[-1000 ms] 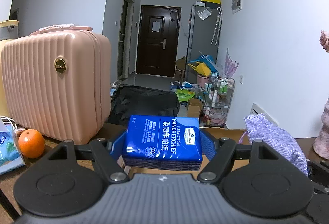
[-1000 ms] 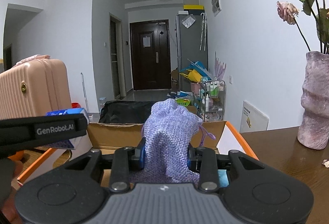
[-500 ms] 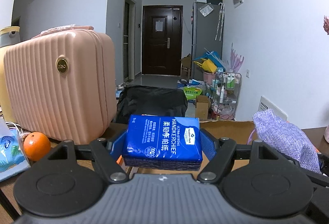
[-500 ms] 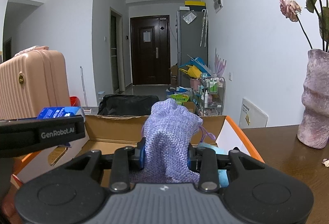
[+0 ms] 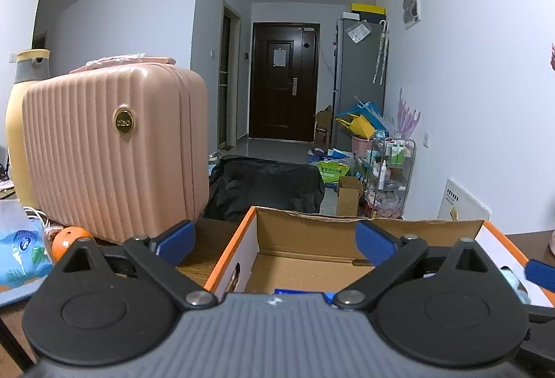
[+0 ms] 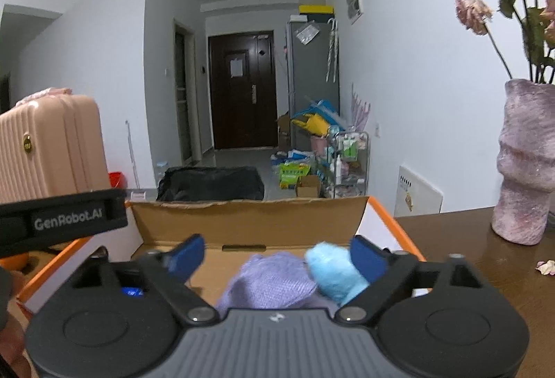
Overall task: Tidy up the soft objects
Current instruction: 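Open the left gripper to drop the blue tissue pack into the box while the right lowers the lilac pouch, then open the right gripper to release the lilac pouch into the box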
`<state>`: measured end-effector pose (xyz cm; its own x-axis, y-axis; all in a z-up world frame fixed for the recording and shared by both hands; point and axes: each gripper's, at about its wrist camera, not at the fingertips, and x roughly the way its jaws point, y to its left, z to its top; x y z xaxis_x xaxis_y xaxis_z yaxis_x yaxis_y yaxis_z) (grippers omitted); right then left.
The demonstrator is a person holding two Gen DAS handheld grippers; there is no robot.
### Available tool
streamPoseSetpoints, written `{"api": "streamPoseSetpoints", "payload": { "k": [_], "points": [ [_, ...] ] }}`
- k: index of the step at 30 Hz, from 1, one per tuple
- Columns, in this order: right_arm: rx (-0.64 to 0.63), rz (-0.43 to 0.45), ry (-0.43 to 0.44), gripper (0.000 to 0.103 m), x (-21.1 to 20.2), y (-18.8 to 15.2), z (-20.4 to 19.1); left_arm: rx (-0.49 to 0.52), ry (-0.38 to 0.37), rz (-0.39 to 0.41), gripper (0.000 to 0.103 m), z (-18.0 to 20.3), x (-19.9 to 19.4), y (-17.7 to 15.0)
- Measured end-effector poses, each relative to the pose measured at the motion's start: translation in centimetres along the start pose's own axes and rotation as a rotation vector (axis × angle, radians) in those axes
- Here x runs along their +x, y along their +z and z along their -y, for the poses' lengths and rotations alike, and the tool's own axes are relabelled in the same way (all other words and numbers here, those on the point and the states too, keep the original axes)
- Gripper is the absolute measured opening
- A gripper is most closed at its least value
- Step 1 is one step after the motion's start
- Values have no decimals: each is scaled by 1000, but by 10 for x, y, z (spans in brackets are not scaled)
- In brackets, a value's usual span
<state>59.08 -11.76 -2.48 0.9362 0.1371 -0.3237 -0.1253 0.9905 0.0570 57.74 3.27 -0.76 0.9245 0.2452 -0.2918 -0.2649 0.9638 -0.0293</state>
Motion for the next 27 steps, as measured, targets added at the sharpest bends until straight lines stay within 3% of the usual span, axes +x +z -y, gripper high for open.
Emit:
{"api": "streamPoseSetpoints", "payload": {
  "k": [3, 27],
  "points": [
    [6, 6, -8, 103, 0, 0, 3, -9, 9, 2, 103, 0, 0, 0],
    [-6, 36, -7, 103, -24, -10, 8, -33, 20, -8, 103, -22, -17, -6]
  ]
}}
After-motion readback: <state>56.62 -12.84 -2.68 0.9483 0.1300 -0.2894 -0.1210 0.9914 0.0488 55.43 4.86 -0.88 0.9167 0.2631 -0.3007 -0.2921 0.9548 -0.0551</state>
